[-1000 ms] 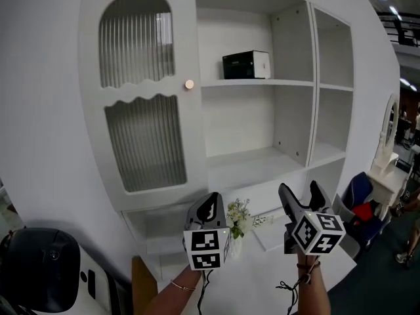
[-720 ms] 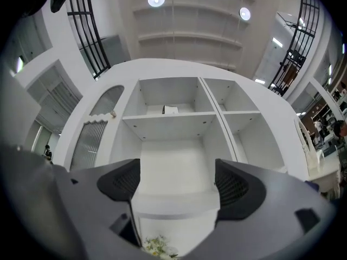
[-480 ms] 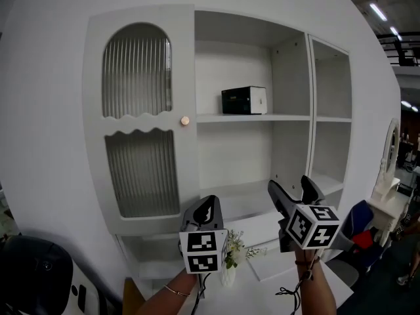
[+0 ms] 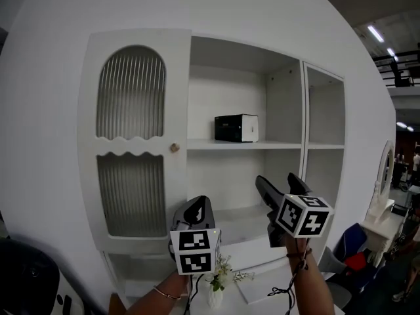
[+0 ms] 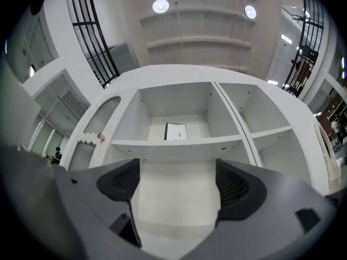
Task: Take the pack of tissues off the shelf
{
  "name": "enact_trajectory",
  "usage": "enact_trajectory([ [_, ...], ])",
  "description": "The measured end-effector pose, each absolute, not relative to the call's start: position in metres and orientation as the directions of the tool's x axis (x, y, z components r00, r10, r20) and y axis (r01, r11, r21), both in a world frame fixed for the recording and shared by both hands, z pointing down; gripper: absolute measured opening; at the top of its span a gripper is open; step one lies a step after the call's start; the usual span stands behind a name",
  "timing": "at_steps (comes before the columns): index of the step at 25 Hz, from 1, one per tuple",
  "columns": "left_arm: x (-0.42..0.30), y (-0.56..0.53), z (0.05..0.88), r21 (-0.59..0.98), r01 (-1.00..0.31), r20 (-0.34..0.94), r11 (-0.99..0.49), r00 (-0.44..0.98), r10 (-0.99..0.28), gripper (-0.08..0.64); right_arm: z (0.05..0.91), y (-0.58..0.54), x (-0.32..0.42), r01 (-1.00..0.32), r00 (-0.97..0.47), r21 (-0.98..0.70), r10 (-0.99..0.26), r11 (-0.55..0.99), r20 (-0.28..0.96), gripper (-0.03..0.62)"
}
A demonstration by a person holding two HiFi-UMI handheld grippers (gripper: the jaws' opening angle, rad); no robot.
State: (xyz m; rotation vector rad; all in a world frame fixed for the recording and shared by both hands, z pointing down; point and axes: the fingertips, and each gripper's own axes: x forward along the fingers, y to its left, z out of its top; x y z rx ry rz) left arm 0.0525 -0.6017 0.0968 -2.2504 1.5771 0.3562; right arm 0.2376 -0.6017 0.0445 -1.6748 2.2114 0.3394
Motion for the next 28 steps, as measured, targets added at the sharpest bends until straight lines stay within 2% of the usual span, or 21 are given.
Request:
enact_trajectory([
  [14,0.058,-0.616,0.048,-0.114,-0.957,-0.439,-0.267,0.289,-0.851,0.015,-0.016,-0.636,0.226,-0.936,-0.332,0.021,-0.860,0.352,-0.386,0.430],
  [28,0.057,-0.623,0.012,-0.095,-0.965,-0.458,-0.246,0.261,-0.850,0.015,-0.087,-0.676,0.209,-0.935,-0.350,0.076,-0.858,0.347,-0.376,0.434],
])
